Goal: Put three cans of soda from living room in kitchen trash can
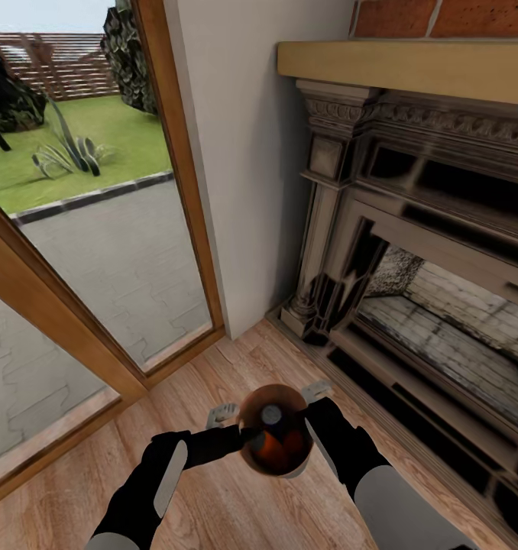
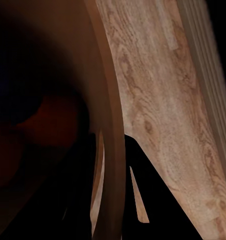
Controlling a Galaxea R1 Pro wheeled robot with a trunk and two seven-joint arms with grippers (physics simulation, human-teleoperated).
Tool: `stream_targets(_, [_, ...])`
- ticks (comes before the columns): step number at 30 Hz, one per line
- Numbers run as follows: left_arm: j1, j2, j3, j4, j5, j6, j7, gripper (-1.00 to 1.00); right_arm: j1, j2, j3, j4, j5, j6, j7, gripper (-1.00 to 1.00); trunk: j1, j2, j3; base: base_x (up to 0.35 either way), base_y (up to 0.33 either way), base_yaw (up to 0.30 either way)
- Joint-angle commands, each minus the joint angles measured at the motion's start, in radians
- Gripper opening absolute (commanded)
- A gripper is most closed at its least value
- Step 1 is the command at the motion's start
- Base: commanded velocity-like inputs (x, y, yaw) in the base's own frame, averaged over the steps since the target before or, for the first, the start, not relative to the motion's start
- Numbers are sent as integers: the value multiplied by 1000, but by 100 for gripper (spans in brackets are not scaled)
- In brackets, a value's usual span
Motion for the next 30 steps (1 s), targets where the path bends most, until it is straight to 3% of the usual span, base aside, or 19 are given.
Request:
stream_targets(1, [0, 1, 0, -1, 1, 0, -4, 100, 0, 0, -1, 0, -7, -1, 5, -100, 0, 0, 0, 0, 0, 0])
stream_targets(2, [0, 3, 3, -7, 3, 2, -49, 100, 0, 0, -1, 0, -7, -1, 5, -100, 0, 0, 0, 0, 0, 0])
stream_targets(3, [0, 8, 9, -16, 3, 3, -151, 100, 0, 0, -1, 0, -7, -1, 5, -100, 0, 0, 0, 0, 0, 0])
stream_targets(5, [0, 19, 11, -19, 2, 4, -212, 100, 0, 0, -1, 0, -7, -1, 5, -100, 0, 0, 0, 0, 0, 0])
stream_targets(9, [0, 108, 18, -17, 2, 5, -382, 100, 0, 0, -1, 0, -7, -1, 5, -100, 0, 0, 0, 0, 0, 0])
stream_targets(11, [0, 171, 36, -12, 1, 5, -489, 100, 0, 0, -1, 0, -7, -1, 5, -100, 0, 0, 0, 0, 0, 0])
stream_targets(13, [0, 202, 46, -5, 1, 4, -539, 100, 0, 0, -1, 0, -7, -1, 5, -100, 0, 0, 0, 0, 0, 0])
stream_targets(14, [0, 232, 55, 9, 1, 4, -581, 100, 0, 0, -1, 0, -7, -1, 5, -100, 0, 0, 0, 0, 0, 0])
stream_targets(15, [0, 247, 58, 18, 1, 3, -599, 100, 0, 0, -1, 0, -7, -1, 5, -100, 0, 0, 0, 0, 0, 0])
stream_targets(18, [0, 335, 68, 64, 0, 1, -672, 100, 0, 0, -1, 0, -7, -1, 5, -100, 0, 0, 0, 0, 0, 0])
stream_targets(19, [0, 375, 71, 86, 0, 0, -702, 100, 0, 0, -1, 0, -7, -1, 6, -100, 0, 0, 0, 0, 0, 0])
stream_targets(22, [0, 440, 74, 134, -2, -17, -732, 100, 0, 0, -1, 0, -7, -1, 5, -100, 0, 0, 0, 0, 0, 0])
stream_targets(25, [0, 478, 75, 199, -1, -77, -738, 100, 0, 0, -1, 0, -7, -1, 5, -100, 0, 0, 0, 0, 0, 0])
stream_targets(30, [0, 510, 76, 338, -3, -220, -737, 100, 0, 0, -1, 0, -7, -1, 6, -100, 0, 0, 0, 0, 0, 0])
